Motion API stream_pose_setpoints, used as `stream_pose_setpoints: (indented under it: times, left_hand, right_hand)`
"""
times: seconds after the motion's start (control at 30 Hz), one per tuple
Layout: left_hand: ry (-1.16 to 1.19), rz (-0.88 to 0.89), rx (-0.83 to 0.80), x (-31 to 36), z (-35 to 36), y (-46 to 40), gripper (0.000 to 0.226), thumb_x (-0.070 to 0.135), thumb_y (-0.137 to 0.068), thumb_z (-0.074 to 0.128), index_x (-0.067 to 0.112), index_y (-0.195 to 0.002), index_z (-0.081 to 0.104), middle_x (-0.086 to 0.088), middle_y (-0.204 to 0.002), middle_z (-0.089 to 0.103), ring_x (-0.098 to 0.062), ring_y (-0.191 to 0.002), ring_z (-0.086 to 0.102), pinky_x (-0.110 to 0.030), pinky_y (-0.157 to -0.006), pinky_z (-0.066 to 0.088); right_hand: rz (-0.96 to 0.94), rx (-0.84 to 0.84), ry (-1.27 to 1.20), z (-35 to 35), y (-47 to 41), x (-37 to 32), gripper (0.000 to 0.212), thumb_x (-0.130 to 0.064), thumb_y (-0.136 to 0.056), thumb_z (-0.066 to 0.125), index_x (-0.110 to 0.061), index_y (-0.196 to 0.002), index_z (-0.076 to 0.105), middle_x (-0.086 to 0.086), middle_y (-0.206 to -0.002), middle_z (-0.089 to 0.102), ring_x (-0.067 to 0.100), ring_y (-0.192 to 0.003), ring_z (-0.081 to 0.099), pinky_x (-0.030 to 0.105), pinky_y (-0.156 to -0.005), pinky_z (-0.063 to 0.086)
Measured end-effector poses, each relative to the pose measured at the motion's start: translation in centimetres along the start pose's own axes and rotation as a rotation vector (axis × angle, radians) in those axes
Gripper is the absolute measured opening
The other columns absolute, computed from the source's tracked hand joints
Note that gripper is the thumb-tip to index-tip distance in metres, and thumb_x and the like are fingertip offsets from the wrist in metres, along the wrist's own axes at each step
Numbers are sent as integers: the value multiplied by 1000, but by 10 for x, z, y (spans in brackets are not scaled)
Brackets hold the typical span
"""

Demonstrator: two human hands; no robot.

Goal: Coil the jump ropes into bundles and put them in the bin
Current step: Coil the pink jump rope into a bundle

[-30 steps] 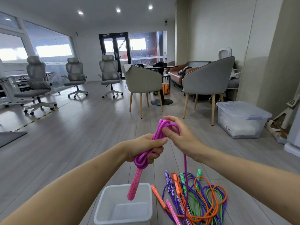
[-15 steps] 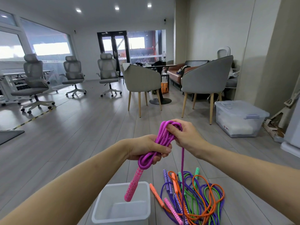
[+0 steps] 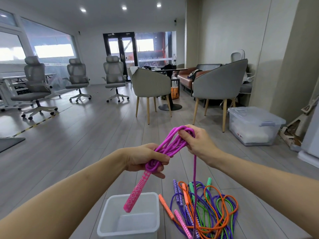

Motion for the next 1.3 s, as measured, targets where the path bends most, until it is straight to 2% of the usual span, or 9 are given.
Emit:
stream_pose_setpoints:
  times: [0.1,0.2,0.43,0.57,0.77,0.9,1.07,1.17,1.3]
  left_hand:
    - [-118,-2,85,0,-5,-2,11,14,-103,56,8,-111,50,-3,-83,52,-13,-66,53,-29,-64,55]
    - [-234,7,253,-3,-27,-3,11,15,-104,54,7,-110,52,-3,-80,51,-11,-63,52,-28,-62,52]
    - [-701,84,577,-7,-52,-7,23,28,-99,64,13,-116,60,-3,-82,60,-10,-63,57,-20,-58,51]
    - [-715,119,652,-4,-53,-10,21,29,-101,61,14,-114,59,-2,-82,60,-11,-63,58,-18,-55,49]
    - [-698,114,758,-4,-59,-14,23,34,-103,55,12,-110,53,-6,-85,58,-14,-64,58,-22,-55,54]
    - [-839,74,748,-6,-63,-16,19,34,-103,56,15,-109,54,-3,-92,60,-13,-75,59,-23,-66,50]
    - [-1429,3,469,-18,-47,-20,19,42,-103,53,23,-106,51,0,-95,64,-19,-82,63,-39,-82,57]
    - [-1648,140,294,-12,-23,-16,22,45,-104,49,25,-112,51,4,-96,64,-16,-81,61,-36,-77,54]
    - [-1418,415,357,11,-3,-3,22,40,-104,52,20,-114,54,11,-96,59,-10,-80,56,-26,-78,49]
  right_hand:
    - [14,-24,67,1,2,2,23,-26,-105,55,-14,-123,64,-3,-91,67,-5,-72,64,11,-59,46]
    - [-9,-67,248,-4,4,7,30,-34,-103,59,-28,-132,56,-11,-107,66,4,-100,62,17,-77,46]
    - [-73,-93,454,-6,16,18,21,-33,-103,59,-25,-121,65,-10,-89,66,7,-81,63,18,-70,48]
    - [-105,-46,480,-12,15,18,13,-28,-104,57,-20,-108,67,-7,-82,65,10,-75,62,26,-69,54]
    - [-364,-65,531,-3,22,-1,8,-17,-102,61,-14,-106,67,-15,-84,58,-3,-80,58,10,-67,43]
    - [-632,-131,733,8,30,-17,17,-30,-104,53,-17,-108,64,-10,-94,56,6,-73,49,15,-62,42]
    - [-912,-161,918,14,32,-39,26,-33,-104,49,-14,-110,64,-1,-96,56,3,-75,38,15,-61,34]
    - [-797,-161,786,11,21,-35,22,-30,-105,51,-15,-110,66,-2,-98,56,9,-76,50,19,-63,43]
    - [-270,-135,303,-11,-1,-18,13,-15,-100,63,-16,-107,74,-4,-96,71,7,-87,66,20,-75,54]
Point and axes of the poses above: each hand's wrist, its own y-axis away from the middle knuckle, its own z-axis out of the palm, x = y × z, the point moved 5 cm from there along -y, towards the middle knuckle
